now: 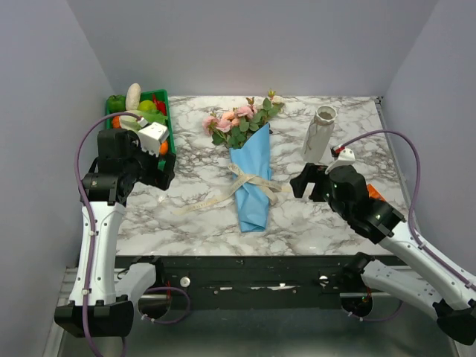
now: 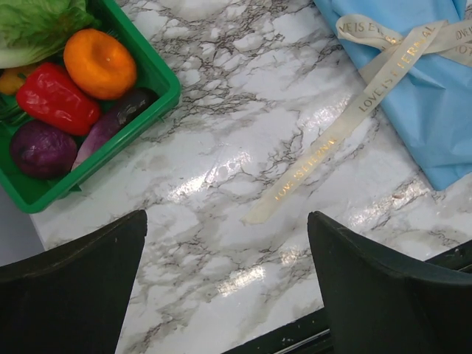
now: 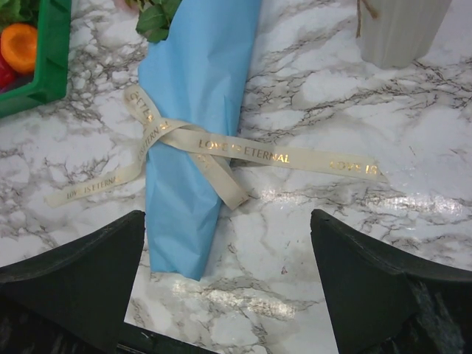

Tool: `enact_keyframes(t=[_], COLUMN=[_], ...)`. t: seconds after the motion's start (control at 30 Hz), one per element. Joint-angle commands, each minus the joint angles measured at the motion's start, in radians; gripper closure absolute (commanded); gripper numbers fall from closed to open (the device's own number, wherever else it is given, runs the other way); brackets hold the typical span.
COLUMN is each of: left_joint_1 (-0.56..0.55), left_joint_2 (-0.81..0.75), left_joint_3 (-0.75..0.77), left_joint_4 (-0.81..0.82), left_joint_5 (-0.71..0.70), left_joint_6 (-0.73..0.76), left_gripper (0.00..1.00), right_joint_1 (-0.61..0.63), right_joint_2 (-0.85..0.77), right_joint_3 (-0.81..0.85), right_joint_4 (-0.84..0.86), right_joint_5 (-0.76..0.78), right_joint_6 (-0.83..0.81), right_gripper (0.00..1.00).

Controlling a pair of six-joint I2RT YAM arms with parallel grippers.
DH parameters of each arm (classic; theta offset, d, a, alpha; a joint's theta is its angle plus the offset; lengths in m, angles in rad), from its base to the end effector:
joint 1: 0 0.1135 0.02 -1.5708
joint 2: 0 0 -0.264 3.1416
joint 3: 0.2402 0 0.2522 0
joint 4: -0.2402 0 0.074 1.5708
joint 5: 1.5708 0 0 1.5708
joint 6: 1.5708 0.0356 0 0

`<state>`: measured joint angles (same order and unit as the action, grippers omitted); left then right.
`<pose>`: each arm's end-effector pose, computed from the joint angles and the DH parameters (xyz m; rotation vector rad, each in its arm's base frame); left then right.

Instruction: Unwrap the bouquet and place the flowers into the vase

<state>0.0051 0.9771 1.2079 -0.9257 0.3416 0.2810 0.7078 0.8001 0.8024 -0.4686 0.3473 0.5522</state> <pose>0.1797 -0.0110 0.3779 0.4831 2.1753 -0.2309 0.1423 0.1058 0.3151 0.0608 2.0351 0.4479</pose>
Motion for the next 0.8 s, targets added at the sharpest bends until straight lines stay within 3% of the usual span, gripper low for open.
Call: enact_keyframes(t=[0.0,0.5,0.77], left_joint_1=[-0.002,-0.056,-0.276], left_joint_2=[-0.014,0.015,0.123], left_joint_3=[-0.011,-0.060,-0.148], left_joint_4=[-0.021,-0.053,0.004], left_joint_5=[0.054,0.125,0.019], left_joint_6=[0.007,0.070,0.113], left_gripper=[0.01,0.01,0.01], right_joint_1=[0.007,0.005,0.005], right_joint_2=[0.002,0.172,0.215], right_joint_3=[-0.014,-0.100,-0.192], right_joint_4=[-0.005,0.064,0.169], right_joint_5=[-0.031,-0.083,-0.111], right_joint_6=[0.003,0.018,-0.008], right_gripper=[0.00,0.07,0.11])
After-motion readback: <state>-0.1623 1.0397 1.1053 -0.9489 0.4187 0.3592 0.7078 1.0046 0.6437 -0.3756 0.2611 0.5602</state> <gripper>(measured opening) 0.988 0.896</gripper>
